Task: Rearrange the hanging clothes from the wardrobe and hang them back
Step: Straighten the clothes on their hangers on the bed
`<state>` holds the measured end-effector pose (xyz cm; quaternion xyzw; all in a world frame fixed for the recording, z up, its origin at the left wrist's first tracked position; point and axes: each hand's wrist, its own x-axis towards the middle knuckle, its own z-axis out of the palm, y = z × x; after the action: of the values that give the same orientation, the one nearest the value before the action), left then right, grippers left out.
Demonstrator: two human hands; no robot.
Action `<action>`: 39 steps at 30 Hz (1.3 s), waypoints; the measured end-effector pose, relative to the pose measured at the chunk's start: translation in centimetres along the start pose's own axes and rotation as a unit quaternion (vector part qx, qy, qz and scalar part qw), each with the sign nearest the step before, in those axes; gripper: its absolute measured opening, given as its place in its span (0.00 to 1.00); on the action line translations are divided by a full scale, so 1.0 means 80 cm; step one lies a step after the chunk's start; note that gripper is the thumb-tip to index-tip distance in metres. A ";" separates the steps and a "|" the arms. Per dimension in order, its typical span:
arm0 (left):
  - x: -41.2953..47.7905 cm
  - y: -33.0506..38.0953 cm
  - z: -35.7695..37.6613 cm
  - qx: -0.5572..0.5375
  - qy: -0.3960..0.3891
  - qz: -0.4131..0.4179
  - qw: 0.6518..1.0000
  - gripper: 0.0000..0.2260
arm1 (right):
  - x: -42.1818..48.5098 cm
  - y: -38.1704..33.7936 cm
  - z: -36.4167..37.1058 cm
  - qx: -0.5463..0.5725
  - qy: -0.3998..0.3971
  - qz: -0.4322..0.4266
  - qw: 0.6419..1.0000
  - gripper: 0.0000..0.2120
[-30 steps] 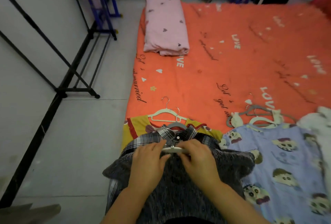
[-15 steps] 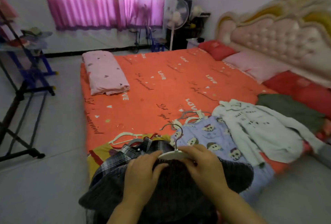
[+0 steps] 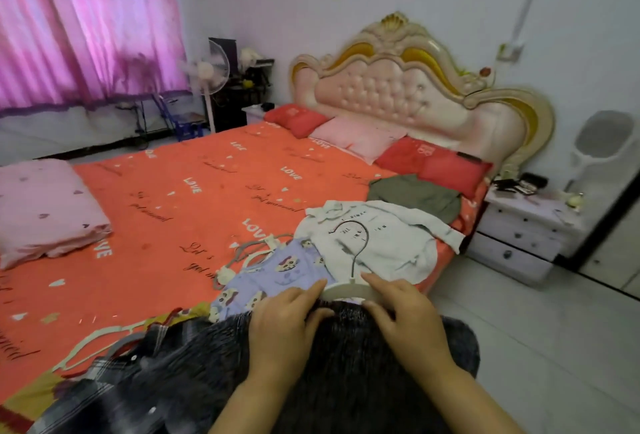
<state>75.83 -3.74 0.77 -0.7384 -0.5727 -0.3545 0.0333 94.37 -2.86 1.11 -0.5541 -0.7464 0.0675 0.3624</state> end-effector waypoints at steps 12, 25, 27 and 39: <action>0.116 0.200 0.189 -0.074 0.013 -0.010 0.997 0.17 | 0.046 0.263 -0.141 -0.053 0.029 0.050 0.997 0.15; 0.304 0.269 0.386 -0.096 -0.001 0.061 0.994 0.19 | 0.192 0.478 -0.190 -0.097 0.049 0.068 0.992 0.17; 0.342 0.271 0.423 -0.103 -0.001 0.073 0.992 0.19 | 0.225 0.513 -0.191 -0.109 0.047 0.076 0.990 0.17; 0.555 0.327 0.625 -0.141 -0.004 0.063 0.988 0.16 | 0.415 0.728 -0.220 -0.138 0.056 0.077 0.986 0.18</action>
<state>126.97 46.53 -2.27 -0.7716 -0.4699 -0.4257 -0.0512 146.47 42.88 0.17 -0.6578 -0.6820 -0.0397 0.3173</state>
